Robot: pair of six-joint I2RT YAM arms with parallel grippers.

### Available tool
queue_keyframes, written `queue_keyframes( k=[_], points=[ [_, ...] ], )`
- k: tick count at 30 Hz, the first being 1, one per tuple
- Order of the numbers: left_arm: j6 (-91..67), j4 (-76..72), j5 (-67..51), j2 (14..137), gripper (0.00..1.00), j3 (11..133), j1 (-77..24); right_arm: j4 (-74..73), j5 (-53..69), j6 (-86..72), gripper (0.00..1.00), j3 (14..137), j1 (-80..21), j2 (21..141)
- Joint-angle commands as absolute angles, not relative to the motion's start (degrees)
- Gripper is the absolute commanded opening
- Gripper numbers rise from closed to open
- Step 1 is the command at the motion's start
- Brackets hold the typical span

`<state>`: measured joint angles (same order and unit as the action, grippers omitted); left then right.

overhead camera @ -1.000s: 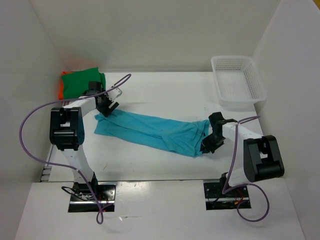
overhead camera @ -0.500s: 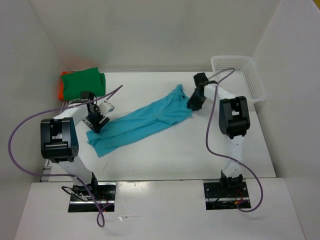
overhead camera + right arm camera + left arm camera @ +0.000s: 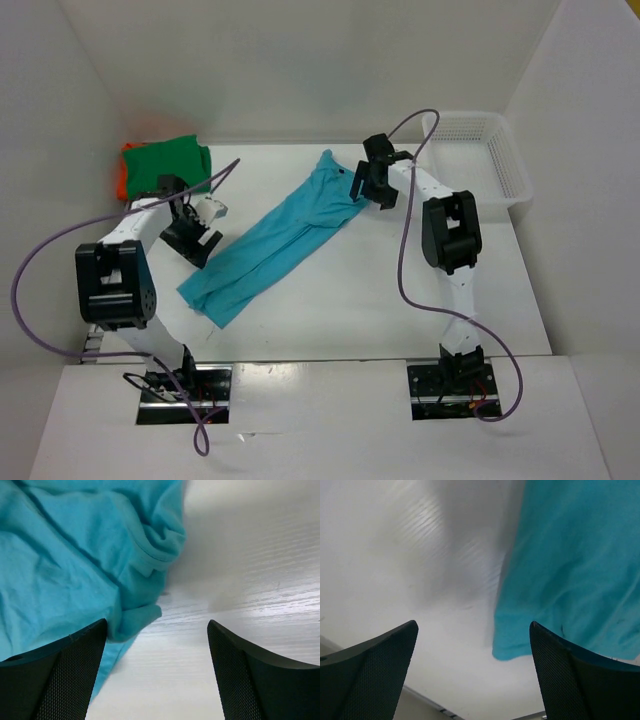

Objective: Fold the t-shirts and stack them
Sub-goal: Rotate the tshirt 90 degrees

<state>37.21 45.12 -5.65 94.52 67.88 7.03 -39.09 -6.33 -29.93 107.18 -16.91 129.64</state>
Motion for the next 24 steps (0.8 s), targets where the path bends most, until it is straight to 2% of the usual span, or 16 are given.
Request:
queue_keyframes(
  k=[1,4,5,7,8,10,11,12,14,15,16,17,18,20,22,24],
  points=[
    [36.2,42.7,-6.2,99.4,1.0,65.9,5.1,-36.4,-5.4,-31.4,0.85,104.9,-17.3,128.5],
    [39.4,42.7,-6.7,100.0,1.0,63.4,3.7,-37.9,-3.2,-32.8,0.84,109.1,-17.3,133.5],
    [40.3,42.7,-6.2,100.0,0.98,62.5,3.7,-38.5,-2.1,-32.8,0.79,112.0,-16.8,134.9],
    [41.6,42.7,-5.5,100.0,0.94,60.8,3.1,-40.1,0.4,-32.8,0.64,116.8,-16.3,140.8],
    [42.3,42.7,-5.5,100.5,0.88,60.2,2.6,-42.5,1.1,-31.7,0.4,123.4,-15.7,143.0],
    [42.8,45.2,-6.1,100.5,0.78,59.4,1.5,-45.9,1.1,-30.0,0.14,133.1,-15.7,151.4],
    [44.6,46.3,-6.8,99.4,0.75,58.7,0.0,-48.2,0.4,-29.2,0.06,148.6,-15.7,155.3],
    [45.5,49.1,-9.3,98.7,0.72,58.7,-1.0,-53.3,0.4,-27.5,0.0,158.8,-15.7,159.9],
    [47.7,52.0,-12.2,96.2,0.72,58.7,-5.7,-48.6,5.1,-29.2,0.0,165.1,-14.7,163.3],
    [47.7,55.0,-15.0,95.5,0.76,58.1,-7.8,-44.1,8.1,-29.8,0.06,167.4,-14.1,164.4],
    [48.3,56.3,-16.5,95.5,0.82,58.1,-9.7,-43.3,8.1,-28.6,0.18,170.8,-14.1,165.8],
    [48.3,57.6,-17.8,95.0,0.84,58.1,-12.9,-42.5,8.8,-27.1,0.4,175.8,-14.1,166.9],
    [47.5,59.4,-19.8,95.0,0.85,58.1,-13.6,-41.9,10.2,-24.3,0.73,176.7,-14.1,166.9],
    [46.0,61.1,-20.7,95.0,0.89,58.8,-13.6,-43.4,9.0,-21.8,1.0,178.4,-14.1,163.6],
    [44.2,61.1,-20.7,91.9,0.9,58.8,-11.8,-48.9,5.2,-21.3,1.0,178.4,-12.0,159.7],
    [41.4,60.1,-19.1,89.0,0.93,58.8,-8.6,-53.3,4.4,-21.8,1.0,174.4,-10.6,150.2]
  ],
)
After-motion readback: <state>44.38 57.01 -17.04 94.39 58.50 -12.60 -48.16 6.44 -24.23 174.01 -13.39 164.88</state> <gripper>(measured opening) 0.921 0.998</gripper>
